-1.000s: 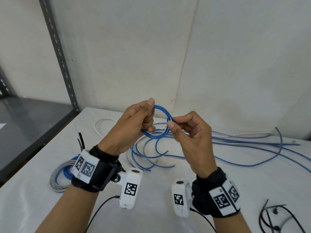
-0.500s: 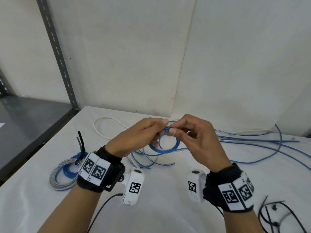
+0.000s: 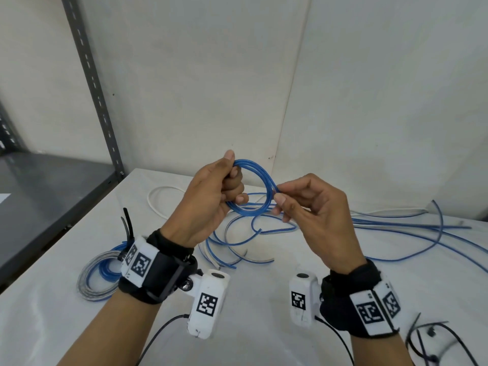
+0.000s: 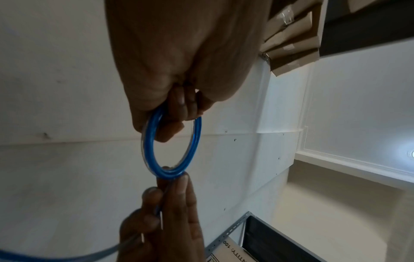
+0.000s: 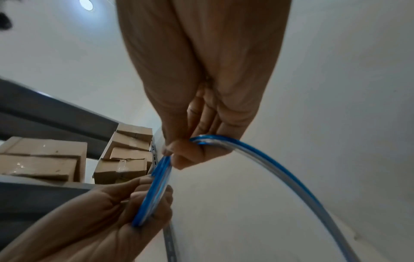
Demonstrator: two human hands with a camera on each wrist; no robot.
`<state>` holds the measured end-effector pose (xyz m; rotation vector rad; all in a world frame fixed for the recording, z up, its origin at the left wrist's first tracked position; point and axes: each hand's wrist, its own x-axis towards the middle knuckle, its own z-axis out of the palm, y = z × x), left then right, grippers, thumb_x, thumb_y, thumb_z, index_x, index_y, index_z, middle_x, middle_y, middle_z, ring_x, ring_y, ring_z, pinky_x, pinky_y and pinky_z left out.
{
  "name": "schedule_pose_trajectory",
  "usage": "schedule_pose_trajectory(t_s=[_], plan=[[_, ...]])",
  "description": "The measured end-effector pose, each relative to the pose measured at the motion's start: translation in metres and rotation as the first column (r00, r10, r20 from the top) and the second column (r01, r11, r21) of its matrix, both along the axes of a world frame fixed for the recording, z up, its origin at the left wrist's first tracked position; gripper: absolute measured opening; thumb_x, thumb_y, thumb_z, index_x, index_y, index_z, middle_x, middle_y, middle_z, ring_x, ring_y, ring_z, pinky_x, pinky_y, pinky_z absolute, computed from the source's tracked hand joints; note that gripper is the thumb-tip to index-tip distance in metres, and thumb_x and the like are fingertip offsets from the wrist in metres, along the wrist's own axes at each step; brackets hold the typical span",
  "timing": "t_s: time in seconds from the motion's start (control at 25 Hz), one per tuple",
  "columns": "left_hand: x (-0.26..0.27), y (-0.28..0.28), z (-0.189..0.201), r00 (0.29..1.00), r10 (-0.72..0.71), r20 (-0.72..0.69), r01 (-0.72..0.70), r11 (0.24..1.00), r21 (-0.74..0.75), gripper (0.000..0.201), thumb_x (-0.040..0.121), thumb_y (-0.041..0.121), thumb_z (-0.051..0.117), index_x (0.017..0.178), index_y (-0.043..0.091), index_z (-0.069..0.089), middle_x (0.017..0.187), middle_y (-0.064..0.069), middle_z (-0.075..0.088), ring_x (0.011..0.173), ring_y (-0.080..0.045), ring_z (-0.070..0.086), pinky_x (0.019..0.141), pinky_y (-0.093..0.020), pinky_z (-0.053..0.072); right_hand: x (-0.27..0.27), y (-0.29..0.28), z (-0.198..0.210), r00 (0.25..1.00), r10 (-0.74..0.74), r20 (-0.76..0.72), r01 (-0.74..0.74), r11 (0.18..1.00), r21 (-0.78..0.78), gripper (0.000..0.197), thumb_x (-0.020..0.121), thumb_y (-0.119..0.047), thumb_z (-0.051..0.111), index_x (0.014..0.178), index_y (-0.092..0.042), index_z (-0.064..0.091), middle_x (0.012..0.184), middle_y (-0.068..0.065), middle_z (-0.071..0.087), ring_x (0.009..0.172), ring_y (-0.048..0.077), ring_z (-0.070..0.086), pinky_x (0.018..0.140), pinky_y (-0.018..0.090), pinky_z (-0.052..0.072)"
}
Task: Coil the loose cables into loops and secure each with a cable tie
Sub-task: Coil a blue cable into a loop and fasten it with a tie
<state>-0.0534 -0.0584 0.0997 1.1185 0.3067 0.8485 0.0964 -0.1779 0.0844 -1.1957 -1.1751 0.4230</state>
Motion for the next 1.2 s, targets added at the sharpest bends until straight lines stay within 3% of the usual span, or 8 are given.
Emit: schedule_pose_trajectory(t_s=[0.16,0.28,0.4,0.56,0.64,0.8,1.04,1.2], plan=[[0.0,-0.005,0.006,0.996,0.007,0.089,-0.001,0.997,-0.072,0.041,0.11,0.033,0.036,0.073,0.016,0.041,0.061,0.006,0.017,0.049,-0.008,0.018,0.053,-0.022,0.036,-0.011,0.007,-0.003,0.992,-0.024,-0.124,0.036,0.995,0.098,0.013,0.083,-0.012,0.076,0.088,-0.004,0.067,0.081,0.011,0.076,0.063,0.021,0.067,0.055,0.026,0.051],[0.002,-0.006,0.005,0.993,0.026,0.112,-0.015,0.995,-0.098,0.041,0.11,0.034,0.036,0.073,0.016,0.041,0.058,0.007,0.02,0.048,-0.008,0.019,0.053,-0.022,0.035,-0.019,0.008,-0.004,0.992,0.016,-0.124,-0.006,0.997,0.077,0.017,0.084,-0.019,0.074,0.086,-0.007,0.063,0.091,0.014,0.078,0.067,0.025,0.069,0.056,0.027,0.052],[0.001,-0.005,0.003,0.995,-0.008,0.104,0.022,0.99,-0.14,0.042,0.109,0.035,0.037,0.074,0.014,0.046,0.055,0.006,0.024,0.046,-0.01,0.023,0.056,-0.025,0.042,-0.021,0.008,-0.004,0.991,-0.102,-0.084,0.11,0.989,0.103,0.018,0.084,-0.022,0.076,0.087,-0.008,0.066,0.087,0.012,0.078,0.068,0.02,0.07,0.057,0.024,0.052],[-0.002,0.002,0.0,0.966,-0.093,-0.241,0.109,0.993,0.053,0.057,0.108,0.045,0.029,0.085,0.003,0.059,0.05,-0.005,0.043,0.046,-0.022,0.045,0.074,-0.036,0.057,-0.008,0.005,-0.004,0.989,-0.148,0.022,0.147,0.988,0.046,0.004,0.092,-0.01,0.072,0.091,-0.008,0.068,0.087,0.002,0.079,0.083,0.02,0.075,0.07,0.036,0.06],[-0.006,0.003,-0.002,0.914,-0.095,-0.394,0.169,0.973,0.158,0.052,0.11,0.038,0.032,0.081,0.004,0.058,0.05,-0.003,0.039,0.045,-0.02,0.039,0.079,-0.039,0.057,-0.001,0.001,-0.003,0.979,-0.114,0.166,0.124,0.991,-0.051,0.004,0.091,-0.014,0.074,0.09,-0.014,0.071,0.085,-0.004,0.077,0.081,0.017,0.072,0.071,0.042,0.056],[-0.008,-0.002,-0.003,0.83,-0.081,-0.552,0.251,0.938,0.238,0.048,0.111,0.034,0.033,0.073,0.011,0.05,0.053,0.007,0.028,0.045,-0.012,0.029,0.078,-0.033,0.054,0.003,-0.002,-0.002,0.94,-0.119,0.32,0.159,0.982,-0.103,0.005,0.09,-0.017,0.076,0.087,-0.019,0.073,0.083,-0.011,0.073,0.078,0.008,0.066,0.063,0.019,0.047],[-0.015,0.004,0.003,0.902,-0.04,-0.429,0.153,0.96,0.233,0.048,0.11,0.039,0.034,0.069,0.015,0.043,0.059,0.007,0.019,0.049,-0.011,0.022,0.059,-0.024,0.043,0.01,-0.011,0.003,0.959,-0.008,0.285,0.084,0.963,-0.257,0.017,0.087,-0.008,0.078,0.08,-0.011,0.063,0.072,0.004,0.075,0.066,0.014,0.074,0.06,0.027,0.057],[-0.014,0.002,0.006,0.958,-0.102,-0.269,0.145,0.978,0.148,0.047,0.111,0.035,0.032,0.068,0.015,0.04,0.065,0.001,0.009,0.051,-0.012,0.017,0.056,-0.025,0.038,0.003,-0.01,0.007,0.995,0.092,0.03,-0.084,0.972,-0.219,0.032,0.083,-0.003,0.08,0.108,-0.013,0.064,0.077,0.013,0.075,0.07,0.029,0.076,0.065,0.041,0.064]])
